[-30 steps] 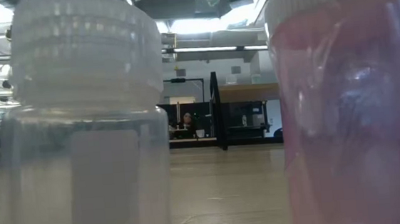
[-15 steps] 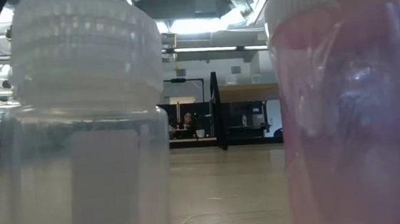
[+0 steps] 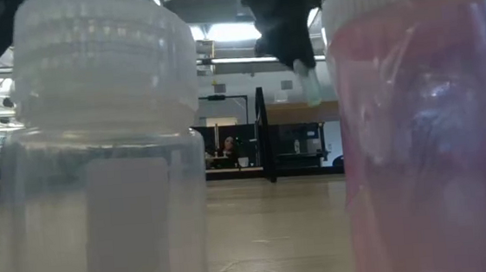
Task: Pick and place medicine bottles onto shelf by color
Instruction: Put the top green pill bottle aligned with the other green pill bottle on the shelf
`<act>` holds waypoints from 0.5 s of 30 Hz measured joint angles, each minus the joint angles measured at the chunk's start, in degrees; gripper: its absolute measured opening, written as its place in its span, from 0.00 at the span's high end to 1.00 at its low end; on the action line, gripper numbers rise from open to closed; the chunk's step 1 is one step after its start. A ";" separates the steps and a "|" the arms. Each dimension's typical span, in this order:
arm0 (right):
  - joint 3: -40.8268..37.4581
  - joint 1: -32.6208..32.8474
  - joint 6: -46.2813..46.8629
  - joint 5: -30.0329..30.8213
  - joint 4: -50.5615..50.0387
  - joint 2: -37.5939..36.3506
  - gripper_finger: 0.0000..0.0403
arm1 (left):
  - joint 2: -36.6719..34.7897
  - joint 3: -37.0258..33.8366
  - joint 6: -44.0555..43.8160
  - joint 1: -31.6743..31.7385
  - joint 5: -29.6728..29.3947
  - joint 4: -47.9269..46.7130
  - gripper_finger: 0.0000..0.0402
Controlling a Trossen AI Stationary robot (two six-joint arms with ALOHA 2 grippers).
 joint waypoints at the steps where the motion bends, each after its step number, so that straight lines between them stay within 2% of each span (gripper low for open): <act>1: 0.00 0.00 -0.04 0.00 0.00 0.02 0.57 | 0.77 0.02 0.00 0.23 0.02 -0.44 0.72; 6: 0.00 0.00 -0.05 0.04 0.00 0.07 0.57 | 4.86 0.00 -1.19 0.58 0.48 -4.10 0.72; 15: 0.00 -0.02 -0.17 0.08 0.09 0.07 0.57 | 10.77 -0.02 -3.12 -0.83 1.49 -1.99 0.72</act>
